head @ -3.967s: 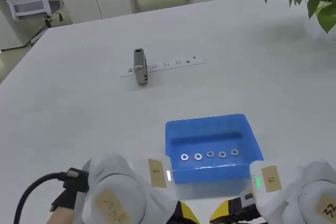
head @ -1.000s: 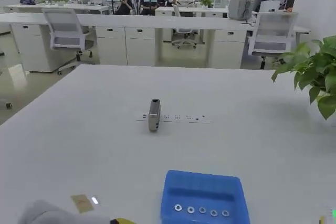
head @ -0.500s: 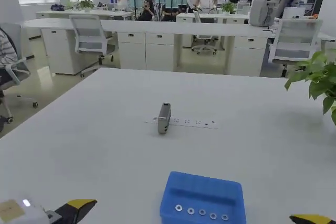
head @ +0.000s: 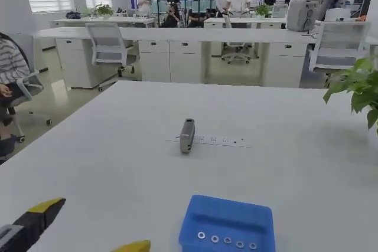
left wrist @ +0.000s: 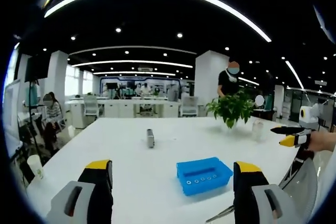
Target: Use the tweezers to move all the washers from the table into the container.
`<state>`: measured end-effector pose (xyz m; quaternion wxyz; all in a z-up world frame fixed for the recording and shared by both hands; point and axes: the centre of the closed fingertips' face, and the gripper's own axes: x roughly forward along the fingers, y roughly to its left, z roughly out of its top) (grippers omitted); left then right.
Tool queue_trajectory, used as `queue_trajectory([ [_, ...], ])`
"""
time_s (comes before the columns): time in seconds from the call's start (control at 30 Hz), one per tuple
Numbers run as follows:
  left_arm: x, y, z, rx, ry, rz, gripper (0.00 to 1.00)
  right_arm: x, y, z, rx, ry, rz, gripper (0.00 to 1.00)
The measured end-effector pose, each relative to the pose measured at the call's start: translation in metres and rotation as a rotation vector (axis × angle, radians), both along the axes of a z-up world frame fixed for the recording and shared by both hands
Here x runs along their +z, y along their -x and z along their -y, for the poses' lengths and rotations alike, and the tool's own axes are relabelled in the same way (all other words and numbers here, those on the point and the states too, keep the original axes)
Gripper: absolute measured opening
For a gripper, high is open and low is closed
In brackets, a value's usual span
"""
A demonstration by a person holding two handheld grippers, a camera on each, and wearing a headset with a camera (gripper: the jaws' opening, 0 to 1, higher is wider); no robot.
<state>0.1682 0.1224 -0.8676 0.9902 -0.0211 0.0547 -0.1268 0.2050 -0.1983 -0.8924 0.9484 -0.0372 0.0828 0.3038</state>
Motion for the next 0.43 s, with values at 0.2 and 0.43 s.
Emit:
queue_trajectory([
  [0.2,-0.003,0.000,0.007,0.002,-0.058,0.000,0.99,0.003,-0.007,-0.003,-0.003,-0.029,0.009,0.99],
  [0.43,0.003,0.002,0.001,0.012,-0.046,0.016,0.99,0.007,-0.019,-0.011,-0.014,-0.055,0.020,0.99],
])
